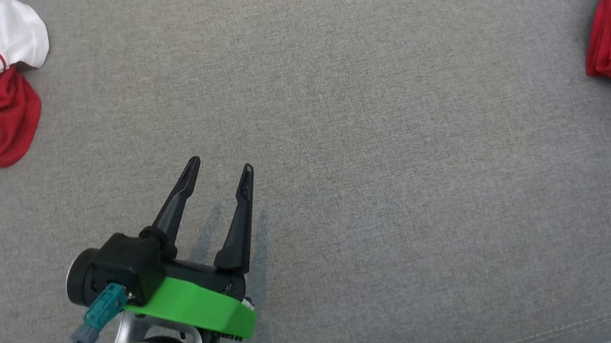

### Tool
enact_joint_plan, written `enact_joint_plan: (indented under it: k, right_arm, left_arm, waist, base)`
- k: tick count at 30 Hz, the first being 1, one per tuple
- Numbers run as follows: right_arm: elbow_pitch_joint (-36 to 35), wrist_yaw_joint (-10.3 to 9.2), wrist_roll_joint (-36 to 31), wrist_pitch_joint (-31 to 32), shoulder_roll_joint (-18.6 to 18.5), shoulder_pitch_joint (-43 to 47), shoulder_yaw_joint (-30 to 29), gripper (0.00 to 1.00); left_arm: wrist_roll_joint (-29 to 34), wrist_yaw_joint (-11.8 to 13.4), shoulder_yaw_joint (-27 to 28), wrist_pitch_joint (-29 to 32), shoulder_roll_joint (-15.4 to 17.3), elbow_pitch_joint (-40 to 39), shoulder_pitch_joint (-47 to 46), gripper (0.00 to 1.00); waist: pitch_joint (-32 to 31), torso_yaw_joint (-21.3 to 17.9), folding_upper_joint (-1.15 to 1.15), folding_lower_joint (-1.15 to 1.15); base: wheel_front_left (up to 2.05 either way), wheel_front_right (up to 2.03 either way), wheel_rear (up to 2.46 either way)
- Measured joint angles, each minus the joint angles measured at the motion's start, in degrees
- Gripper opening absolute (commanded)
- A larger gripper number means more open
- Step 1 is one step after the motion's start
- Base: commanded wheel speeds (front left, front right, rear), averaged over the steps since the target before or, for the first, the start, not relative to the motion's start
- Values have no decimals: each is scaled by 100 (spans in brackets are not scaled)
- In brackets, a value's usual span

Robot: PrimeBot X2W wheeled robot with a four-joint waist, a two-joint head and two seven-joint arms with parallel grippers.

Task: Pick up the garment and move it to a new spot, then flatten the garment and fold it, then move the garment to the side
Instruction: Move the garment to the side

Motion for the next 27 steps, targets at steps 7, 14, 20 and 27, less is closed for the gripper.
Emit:
enact_joint_plan:
  k: [7, 14, 20, 27]
  right_arm:
    - [233, -303, -286, -227, -189, -5, 119, 100]
    - [285, -365, -392, -301, -104, -41, 171, 100]
    - [320, -381, -398, -330, 30, -40, 222, 100]
    - [7, -371, -558, -728, 79, -433, 257, 100]
  left_arm:
    - [26, 42, 7, 42, -1, -29, 0, 100]
    - [32, 42, 20, 42, -27, -34, 0, 100]
    - [31, 42, 76, 22, -73, 2, 0, 100]
    - [-36, 43, 187, -141, -197, 120, 2, 100]
  waist:
    - [7, 2, 0, 0]
    - [9, 28, 0, 0]
    - [-49, 52, 0, 0]
    - [-223, 23, 0, 0]
  base:
    - [0, 0, 0]
    - [0, 0, 0]
    - [0, 0, 0]
    - [0, 0, 0]
